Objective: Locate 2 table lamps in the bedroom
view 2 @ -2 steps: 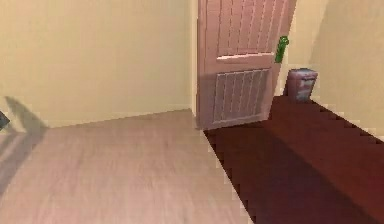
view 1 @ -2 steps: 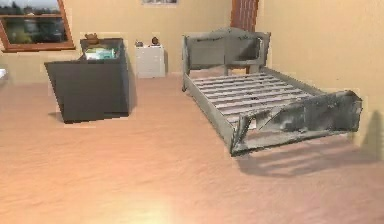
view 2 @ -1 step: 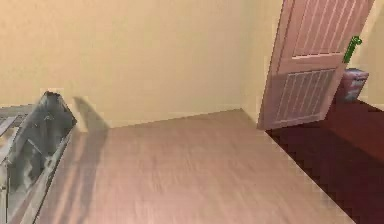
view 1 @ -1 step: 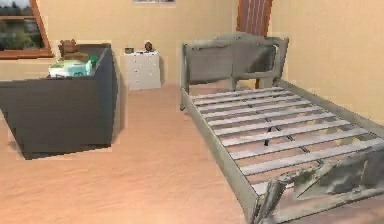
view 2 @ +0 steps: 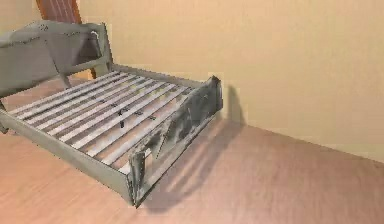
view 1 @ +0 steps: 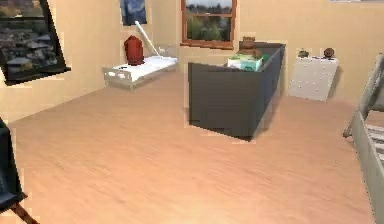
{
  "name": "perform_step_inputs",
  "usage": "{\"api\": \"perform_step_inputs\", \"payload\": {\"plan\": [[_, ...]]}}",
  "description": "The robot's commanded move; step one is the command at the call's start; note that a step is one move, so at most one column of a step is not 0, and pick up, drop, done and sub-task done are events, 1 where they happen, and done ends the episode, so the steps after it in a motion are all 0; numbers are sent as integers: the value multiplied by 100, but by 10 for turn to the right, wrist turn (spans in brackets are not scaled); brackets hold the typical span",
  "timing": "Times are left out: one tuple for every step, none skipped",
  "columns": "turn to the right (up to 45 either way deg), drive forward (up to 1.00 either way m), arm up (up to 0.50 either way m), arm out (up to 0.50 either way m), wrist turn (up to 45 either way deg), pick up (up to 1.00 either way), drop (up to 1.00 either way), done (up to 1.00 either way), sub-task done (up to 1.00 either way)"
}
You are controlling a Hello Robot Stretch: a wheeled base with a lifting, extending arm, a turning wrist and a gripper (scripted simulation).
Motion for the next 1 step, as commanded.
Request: {"api": "perform_step_inputs", "payload": {"plan": [[-330, 0, 0, 0, 0, 0, 0, 0, 0]]}}
